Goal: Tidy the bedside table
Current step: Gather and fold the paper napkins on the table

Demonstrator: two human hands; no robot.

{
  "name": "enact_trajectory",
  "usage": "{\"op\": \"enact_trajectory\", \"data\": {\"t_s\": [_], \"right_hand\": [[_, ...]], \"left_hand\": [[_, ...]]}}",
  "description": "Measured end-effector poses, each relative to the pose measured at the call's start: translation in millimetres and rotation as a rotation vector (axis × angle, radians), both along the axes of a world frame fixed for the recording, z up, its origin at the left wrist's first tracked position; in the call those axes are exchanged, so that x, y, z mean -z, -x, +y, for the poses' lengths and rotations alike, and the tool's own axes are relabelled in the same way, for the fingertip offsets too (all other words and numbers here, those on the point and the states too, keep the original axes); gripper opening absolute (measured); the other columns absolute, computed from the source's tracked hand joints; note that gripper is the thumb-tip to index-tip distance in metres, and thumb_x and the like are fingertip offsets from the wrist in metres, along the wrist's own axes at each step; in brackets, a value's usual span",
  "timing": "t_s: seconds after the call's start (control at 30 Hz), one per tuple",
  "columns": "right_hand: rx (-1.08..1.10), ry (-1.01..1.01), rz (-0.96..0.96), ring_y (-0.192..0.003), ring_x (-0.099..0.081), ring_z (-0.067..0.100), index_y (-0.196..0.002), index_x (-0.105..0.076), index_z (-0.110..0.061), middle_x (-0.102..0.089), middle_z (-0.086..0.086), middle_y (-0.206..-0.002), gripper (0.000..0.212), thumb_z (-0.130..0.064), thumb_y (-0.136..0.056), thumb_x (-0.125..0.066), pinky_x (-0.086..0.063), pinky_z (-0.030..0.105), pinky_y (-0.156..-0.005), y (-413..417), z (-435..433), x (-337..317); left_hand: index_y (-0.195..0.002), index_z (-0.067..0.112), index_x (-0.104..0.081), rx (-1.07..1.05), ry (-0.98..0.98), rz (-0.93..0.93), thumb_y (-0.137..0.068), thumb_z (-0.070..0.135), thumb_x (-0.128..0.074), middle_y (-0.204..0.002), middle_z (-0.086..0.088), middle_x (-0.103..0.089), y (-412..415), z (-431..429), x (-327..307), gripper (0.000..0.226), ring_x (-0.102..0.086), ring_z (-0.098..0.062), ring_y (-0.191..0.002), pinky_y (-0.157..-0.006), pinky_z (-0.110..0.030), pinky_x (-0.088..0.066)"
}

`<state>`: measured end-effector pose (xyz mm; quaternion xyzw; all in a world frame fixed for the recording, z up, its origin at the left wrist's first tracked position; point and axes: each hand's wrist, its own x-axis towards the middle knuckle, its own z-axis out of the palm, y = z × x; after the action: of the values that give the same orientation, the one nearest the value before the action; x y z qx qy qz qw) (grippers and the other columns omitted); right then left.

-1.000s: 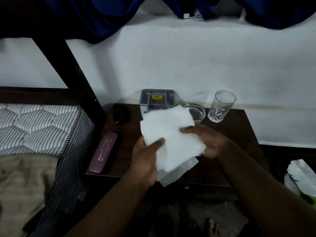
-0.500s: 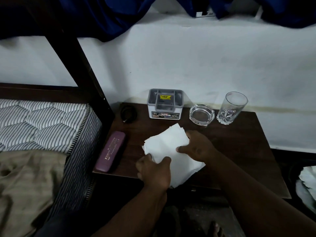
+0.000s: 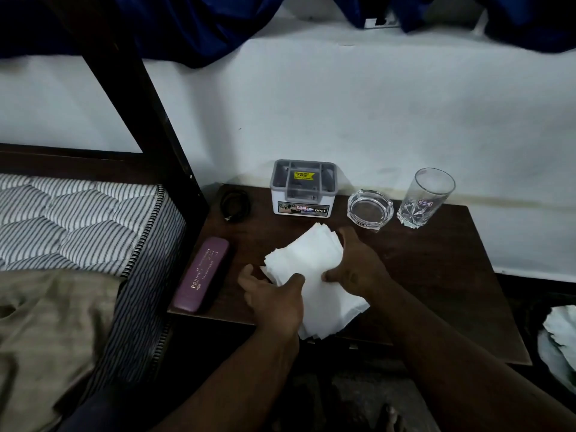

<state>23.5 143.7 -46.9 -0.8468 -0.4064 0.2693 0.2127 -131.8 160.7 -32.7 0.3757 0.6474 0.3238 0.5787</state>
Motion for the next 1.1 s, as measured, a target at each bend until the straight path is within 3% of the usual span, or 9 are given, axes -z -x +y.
{"op": "enact_trajectory", "data": {"t_s": [0.1,0.2,0.27,0.4,0.53,0.67,0.83,0.93,1.1], "right_hand": [[0.091,0.006,0.160,-0.113,-0.061,0.030,-0.135,-0.046,-0.011,-0.064,0.010,-0.122,0.090,-0.011,-0.060,-0.095,-0.050,0.036,-0.093,-1,2,0],[0.138,0.003,0.277,-0.096,-0.067,0.033,-0.098,-0.060,-0.006,-0.069,0.010,-0.099,0.048,-0.006,-0.062,-0.092,-0.052,0.037,-0.079,-2,2,-4],[0.141,-0.025,0.348,-0.088,-0.073,0.037,-0.095,-0.067,0.000,-0.075,0.018,-0.095,0.037,-0.002,-0.064,-0.087,-0.056,0.037,-0.072,-4,0,-7],[0.131,-0.110,0.454,-0.084,-0.073,0.035,-0.105,-0.069,-0.004,-0.076,0.020,-0.099,0.039,0.007,-0.068,-0.078,-0.059,0.039,-0.071,-7,-5,-13],[0.095,-0.171,0.529,-0.088,-0.074,0.035,-0.108,-0.069,-0.011,-0.077,0.016,-0.100,0.043,0.009,-0.070,-0.075,-0.061,0.044,-0.076,-9,-14,-28],[0.022,-0.238,0.546,-0.096,-0.075,0.037,-0.105,-0.070,-0.012,-0.078,0.015,-0.101,0.042,0.003,-0.066,-0.078,-0.060,0.052,-0.085,-13,-25,-58],[-0.107,-0.233,0.340,-0.092,-0.074,0.034,-0.103,-0.069,-0.019,-0.075,0.013,-0.099,0.049,-0.022,-0.054,-0.074,-0.059,0.055,-0.081,-20,-42,-104],[-0.191,-0.170,0.191,-0.089,-0.074,0.020,-0.107,-0.066,-0.025,-0.075,0.001,-0.097,0.052,-0.030,-0.055,-0.071,-0.061,0.050,-0.080,-16,-53,-127],[-0.358,-0.048,0.175,-0.081,-0.072,0.006,-0.093,-0.067,-0.032,-0.075,-0.011,-0.089,0.032,-0.013,-0.067,-0.074,-0.060,0.038,-0.072,1,-73,-158]], "left_hand": [[-0.141,0.013,-0.035,0.007,0.007,-0.006,-0.070,0.008,-0.085,-0.126,-0.013,-0.061,1,3,3,0.087,-0.065,-0.030,-0.106,-0.097,-0.046,-0.056],[-0.137,0.008,-0.042,0.019,0.034,0.010,-0.075,0.004,-0.083,-0.120,-0.011,-0.064,4,6,7,0.074,-0.066,-0.029,-0.103,-0.095,-0.046,-0.056],[-0.131,0.007,-0.050,0.046,0.039,0.030,-0.074,0.007,-0.083,-0.119,-0.011,-0.066,5,8,12,0.066,-0.067,-0.030,-0.104,-0.096,-0.050,-0.057],[-0.109,0.011,-0.061,0.119,0.008,0.097,-0.066,0.020,-0.083,-0.111,-0.009,-0.070,7,8,14,0.049,-0.068,-0.030,-0.100,-0.092,-0.049,-0.059],[-0.106,0.019,-0.064,0.138,-0.070,0.144,-0.040,0.049,-0.075,-0.112,-0.006,-0.068,8,9,23,0.073,-0.068,-0.030,-0.102,-0.091,-0.051,-0.059],[-0.111,0.016,-0.057,0.100,-0.047,-0.106,-0.071,0.015,-0.089,-0.110,-0.007,-0.070,7,4,10,0.050,-0.070,-0.023,-0.101,-0.086,-0.038,-0.058],[-0.149,0.027,-0.034,0.247,-0.133,-0.383,-0.075,0.016,-0.089,-0.149,-0.004,-0.053,12,0,-3,0.093,-0.059,-0.015,-0.131,-0.106,-0.032,-0.050],[-0.157,0.040,-0.023,0.482,-0.456,-0.200,-0.057,0.047,-0.093,-0.161,0.019,-0.032,24,-1,-28,0.122,-0.034,0.002,-0.147,-0.113,-0.016,-0.037],[-0.152,0.052,-0.029,0.886,-0.607,0.008,-0.059,0.050,-0.096,-0.152,0.019,-0.048,37,5,-67,0.114,-0.044,-0.001,-0.142,-0.117,-0.035,-0.041]]}}
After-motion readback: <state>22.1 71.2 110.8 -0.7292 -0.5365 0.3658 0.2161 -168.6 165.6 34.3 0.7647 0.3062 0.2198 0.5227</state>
